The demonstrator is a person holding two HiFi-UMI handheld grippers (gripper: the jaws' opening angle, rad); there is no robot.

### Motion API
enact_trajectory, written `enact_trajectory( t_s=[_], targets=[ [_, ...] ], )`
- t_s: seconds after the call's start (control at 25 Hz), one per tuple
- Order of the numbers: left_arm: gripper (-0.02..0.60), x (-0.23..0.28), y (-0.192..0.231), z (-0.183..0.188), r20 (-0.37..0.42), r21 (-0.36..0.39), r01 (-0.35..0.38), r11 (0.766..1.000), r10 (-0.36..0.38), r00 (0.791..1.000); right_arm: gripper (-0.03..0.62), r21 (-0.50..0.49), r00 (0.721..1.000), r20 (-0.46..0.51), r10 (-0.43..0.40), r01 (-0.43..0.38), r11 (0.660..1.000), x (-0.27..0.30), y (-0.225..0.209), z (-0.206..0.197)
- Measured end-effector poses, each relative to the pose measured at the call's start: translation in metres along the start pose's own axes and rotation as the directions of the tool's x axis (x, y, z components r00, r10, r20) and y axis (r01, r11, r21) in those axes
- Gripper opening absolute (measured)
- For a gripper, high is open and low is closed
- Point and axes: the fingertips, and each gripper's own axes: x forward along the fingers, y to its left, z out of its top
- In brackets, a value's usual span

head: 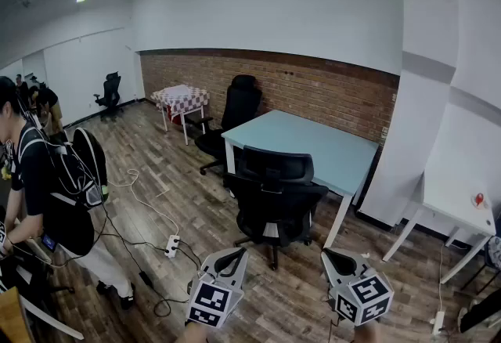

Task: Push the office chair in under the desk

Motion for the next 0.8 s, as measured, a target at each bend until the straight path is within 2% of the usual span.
enact_trajectory(
  t_s=[0.32, 0.6, 0.8],
  targets=[
    [0.009, 0.003, -0.012, 0.003, -0.004, 0.003, -0.022, 1.000, 0.022, 1.000, -0.002, -0.020, 1.000, -0.010, 0.006, -0.006, 1.000, -0.007, -0.010, -0.003],
    [0.009, 0.001, -0.036, 0.005, -0.005, -0.005, -0.035, 0.999, 0.035, 0.999, 0.000, 0.024, 0.998, 0.053, 0.015, -0.016, 1.000, -0.028, -0.019, 0.002],
    [0.009, -0.001, -0.056, 0.002, -0.019, -0.007, -0.037, 0.999, 0.037, 0.999, 0.000, 0.044, 0.998, 0.046, 0.041, -0.043, 0.998, -0.041, -0.024, -0.010]
  ],
)
